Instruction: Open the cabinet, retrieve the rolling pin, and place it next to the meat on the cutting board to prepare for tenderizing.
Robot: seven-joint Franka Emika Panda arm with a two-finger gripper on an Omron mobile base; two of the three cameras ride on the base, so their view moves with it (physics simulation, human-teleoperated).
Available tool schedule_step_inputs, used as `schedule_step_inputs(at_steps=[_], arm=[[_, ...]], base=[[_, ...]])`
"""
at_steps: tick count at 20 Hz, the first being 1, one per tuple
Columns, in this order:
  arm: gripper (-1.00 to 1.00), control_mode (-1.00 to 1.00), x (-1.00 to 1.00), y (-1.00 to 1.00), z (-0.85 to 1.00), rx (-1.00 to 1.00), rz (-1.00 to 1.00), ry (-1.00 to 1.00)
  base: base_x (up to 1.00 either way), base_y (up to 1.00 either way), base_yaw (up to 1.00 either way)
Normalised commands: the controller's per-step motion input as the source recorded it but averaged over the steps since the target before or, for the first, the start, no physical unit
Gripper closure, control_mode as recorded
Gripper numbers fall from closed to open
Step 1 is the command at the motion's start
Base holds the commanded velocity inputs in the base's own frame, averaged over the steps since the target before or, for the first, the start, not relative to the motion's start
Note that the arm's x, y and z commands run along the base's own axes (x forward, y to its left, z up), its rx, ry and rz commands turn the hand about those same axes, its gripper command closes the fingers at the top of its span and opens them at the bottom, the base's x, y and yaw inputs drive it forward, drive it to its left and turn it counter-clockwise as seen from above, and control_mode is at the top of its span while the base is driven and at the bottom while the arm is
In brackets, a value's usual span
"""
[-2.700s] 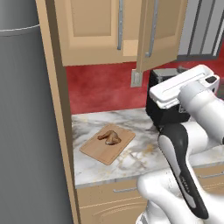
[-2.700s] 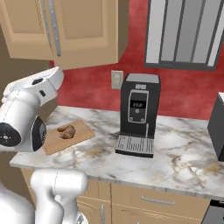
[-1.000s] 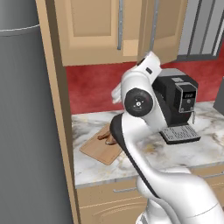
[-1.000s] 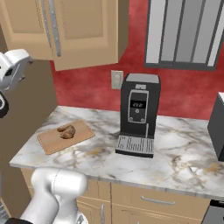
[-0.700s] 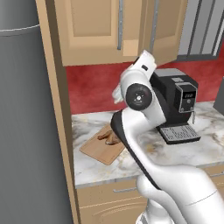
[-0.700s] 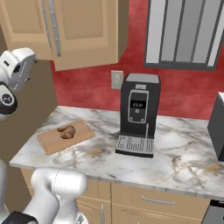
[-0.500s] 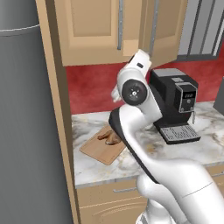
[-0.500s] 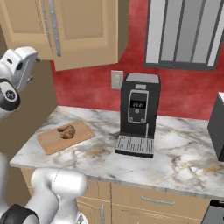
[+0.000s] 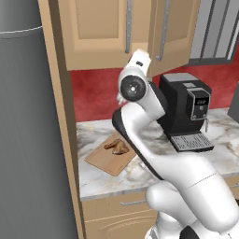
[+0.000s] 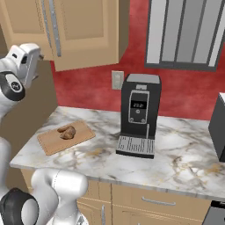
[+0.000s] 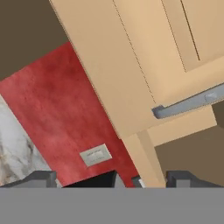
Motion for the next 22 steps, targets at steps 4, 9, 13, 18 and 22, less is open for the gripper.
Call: schedule_step_inputs(at_steps=[4, 9, 13, 18, 22], arm=[[-1.0, -1.0, 0.22, 0.0, 0.0, -0.08, 0.0, 0.0], [-1.0, -1.0, 0.26, 0.0, 0.0, -0.08, 0.0, 0.0], [-1.0, -1.0, 0.26, 0.0, 0.0, -0.07, 0.0, 0.0], [-1.0, -1.0, 0.29, 0.0, 0.0, -0.07, 0.0, 0.01], [-1.0, -1.0, 0.25, -0.05, 0.0, -0.06, -0.02, 0.0]], base=[[0.0, 0.0, 0.0], [0.0, 0.0, 0.0], [0.0, 0.0, 0.0], [0.0, 0.0, 0.0], [0.0, 0.0, 0.0]])
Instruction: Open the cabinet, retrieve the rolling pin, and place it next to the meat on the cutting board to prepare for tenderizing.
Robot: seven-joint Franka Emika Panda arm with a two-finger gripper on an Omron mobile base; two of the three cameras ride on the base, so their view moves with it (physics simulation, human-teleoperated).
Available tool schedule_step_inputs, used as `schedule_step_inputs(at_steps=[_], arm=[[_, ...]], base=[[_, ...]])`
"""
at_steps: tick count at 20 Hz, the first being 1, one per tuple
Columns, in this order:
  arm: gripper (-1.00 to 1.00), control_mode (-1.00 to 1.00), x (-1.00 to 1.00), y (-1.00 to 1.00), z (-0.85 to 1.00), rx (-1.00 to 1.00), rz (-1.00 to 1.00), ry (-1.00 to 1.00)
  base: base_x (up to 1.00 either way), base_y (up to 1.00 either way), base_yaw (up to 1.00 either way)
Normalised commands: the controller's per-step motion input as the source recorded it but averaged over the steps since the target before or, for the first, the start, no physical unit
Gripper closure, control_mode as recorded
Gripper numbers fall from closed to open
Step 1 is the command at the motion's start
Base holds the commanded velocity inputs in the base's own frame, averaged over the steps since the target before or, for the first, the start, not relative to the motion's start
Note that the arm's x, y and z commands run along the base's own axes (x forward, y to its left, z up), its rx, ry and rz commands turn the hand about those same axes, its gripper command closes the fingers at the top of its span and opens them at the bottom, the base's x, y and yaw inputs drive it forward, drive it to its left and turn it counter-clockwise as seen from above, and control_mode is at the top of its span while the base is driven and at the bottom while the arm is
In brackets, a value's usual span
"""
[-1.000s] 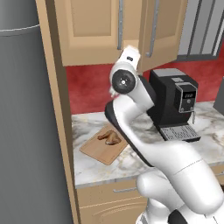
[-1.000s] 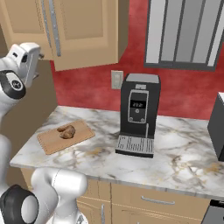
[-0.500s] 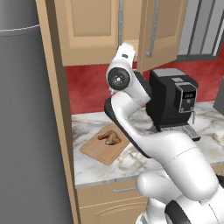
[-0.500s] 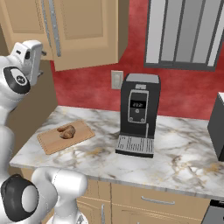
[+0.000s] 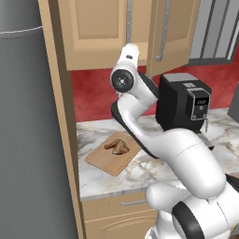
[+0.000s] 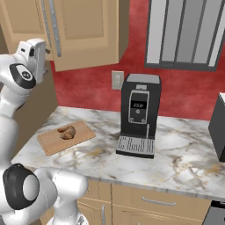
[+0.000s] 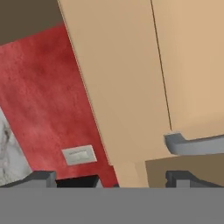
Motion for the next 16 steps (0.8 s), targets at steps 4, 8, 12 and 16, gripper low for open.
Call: schedule_step_inputs(at_steps=[4, 8, 12, 16], arm=[[-1.0, -1.0, 0.2, -0.07, 0.0, -0.06, -0.03, 0.0], [-1.0, -1.0, 0.12, -0.14, 0.0, -0.06, -0.04, 0.0], [-1.0, -1.0, 0.18, -0.11, 0.0, -0.06, -0.04, 0.01], [-1.0, -1.0, 0.25, -0.08, 0.0, -0.06, -0.04, 0.02]], base=[[0.0, 0.0, 0.0], [0.0, 0.0, 0.0], [0.0, 0.0, 0.0], [0.0, 0.0, 0.0]])
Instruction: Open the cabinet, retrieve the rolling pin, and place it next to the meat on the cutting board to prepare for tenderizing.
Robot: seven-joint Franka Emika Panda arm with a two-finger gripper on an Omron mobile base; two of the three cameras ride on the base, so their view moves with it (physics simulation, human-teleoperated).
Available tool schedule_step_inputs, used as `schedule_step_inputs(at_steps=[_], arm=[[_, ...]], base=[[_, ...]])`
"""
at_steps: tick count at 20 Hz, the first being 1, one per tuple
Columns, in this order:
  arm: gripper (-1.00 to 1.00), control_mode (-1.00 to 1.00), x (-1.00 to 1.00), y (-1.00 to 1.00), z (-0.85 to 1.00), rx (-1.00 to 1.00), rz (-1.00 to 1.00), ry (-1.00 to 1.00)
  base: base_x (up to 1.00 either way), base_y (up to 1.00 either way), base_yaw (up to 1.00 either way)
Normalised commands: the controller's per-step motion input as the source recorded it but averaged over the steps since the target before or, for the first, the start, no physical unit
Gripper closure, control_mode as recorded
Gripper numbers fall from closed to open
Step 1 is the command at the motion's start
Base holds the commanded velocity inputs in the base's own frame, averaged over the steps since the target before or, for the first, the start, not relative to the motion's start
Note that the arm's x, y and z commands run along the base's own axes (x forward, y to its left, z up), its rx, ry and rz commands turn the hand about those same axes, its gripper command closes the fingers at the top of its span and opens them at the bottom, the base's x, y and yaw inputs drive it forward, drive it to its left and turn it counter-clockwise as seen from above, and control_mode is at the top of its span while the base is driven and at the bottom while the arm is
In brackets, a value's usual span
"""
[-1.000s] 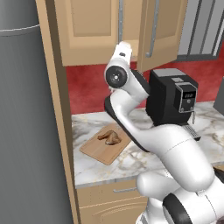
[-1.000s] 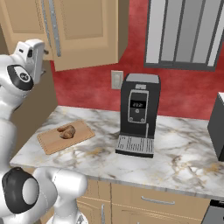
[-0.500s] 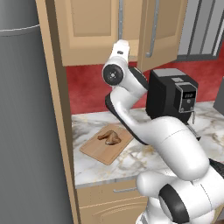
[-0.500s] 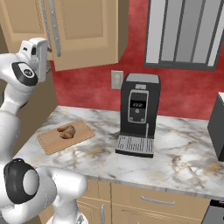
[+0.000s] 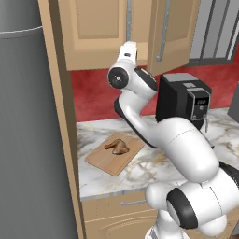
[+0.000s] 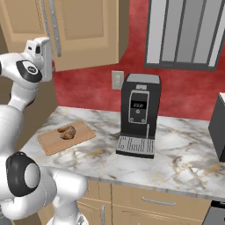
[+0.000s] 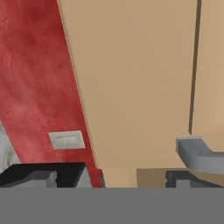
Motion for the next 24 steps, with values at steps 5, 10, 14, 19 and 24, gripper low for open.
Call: schedule_step_inputs(at_steps=[5, 10, 14, 19, 24], arm=[[-1.0, -1.0, 0.3, -0.07, 0.0, -0.05, -0.02, 0.01], [-1.0, -1.0, 0.17, -0.16, 0.0, -0.05, -0.04, 0.0], [-1.0, -1.0, 0.06, -0.19, 0.0, -0.05, -0.05, 0.0], [-1.0, -1.0, 0.0, -0.28, 0.0, -0.05, -0.07, 0.0], [-1.0, -1.0, 0.0, -0.38, 0.0, -0.04, -0.1, 0.0]], base=[[0.0, 0.0, 0.0], [0.0, 0.0, 0.0], [0.0, 0.0, 0.0], [0.0, 0.0, 0.0], [0.0, 0.0, 0.0]])
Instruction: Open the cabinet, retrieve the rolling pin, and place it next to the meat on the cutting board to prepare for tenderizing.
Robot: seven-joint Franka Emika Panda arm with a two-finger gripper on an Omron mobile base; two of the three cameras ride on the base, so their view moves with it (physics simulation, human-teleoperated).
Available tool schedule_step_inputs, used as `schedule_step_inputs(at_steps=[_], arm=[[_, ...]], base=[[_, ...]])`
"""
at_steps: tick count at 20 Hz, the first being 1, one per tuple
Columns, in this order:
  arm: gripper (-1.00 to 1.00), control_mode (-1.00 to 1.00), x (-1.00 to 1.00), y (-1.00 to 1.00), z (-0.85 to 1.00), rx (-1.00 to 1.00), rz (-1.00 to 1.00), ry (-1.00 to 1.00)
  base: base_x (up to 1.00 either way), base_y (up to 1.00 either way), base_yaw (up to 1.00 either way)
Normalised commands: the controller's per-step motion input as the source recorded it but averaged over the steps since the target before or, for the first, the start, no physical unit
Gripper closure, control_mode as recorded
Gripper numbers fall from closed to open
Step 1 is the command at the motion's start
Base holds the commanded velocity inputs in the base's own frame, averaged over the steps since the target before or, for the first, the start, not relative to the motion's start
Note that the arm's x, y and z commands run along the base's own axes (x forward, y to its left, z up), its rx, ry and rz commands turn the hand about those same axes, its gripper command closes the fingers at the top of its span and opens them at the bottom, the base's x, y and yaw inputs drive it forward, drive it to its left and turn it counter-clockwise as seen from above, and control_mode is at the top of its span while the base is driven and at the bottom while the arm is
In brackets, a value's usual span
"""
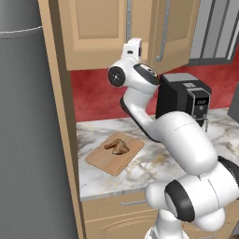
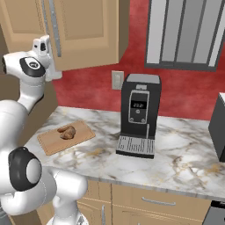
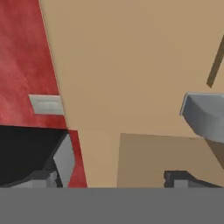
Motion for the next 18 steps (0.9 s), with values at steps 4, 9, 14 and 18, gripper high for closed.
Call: schedule_step_inputs(at_steps=[4, 9, 14, 18], arm=[[-1.0, -1.0, -0.03, -0.39, 0.0, -0.02, -0.11, 0.0], [-1.0, -1.0, -0.51, -0.34, 0.0, -0.02, -0.13, -0.03], [-1.0, -1.0, -0.99, -0.21, 0.0, -0.02, -0.19, -0.14], [-1.0, -1.0, -0.96, -0.17, 0.1, -0.04, -0.23, -0.13]], base=[[0.0, 0.0, 0.0], [0.0, 0.0, 0.0], [0.0, 0.0, 0.0], [0.0, 0.0, 0.0]])
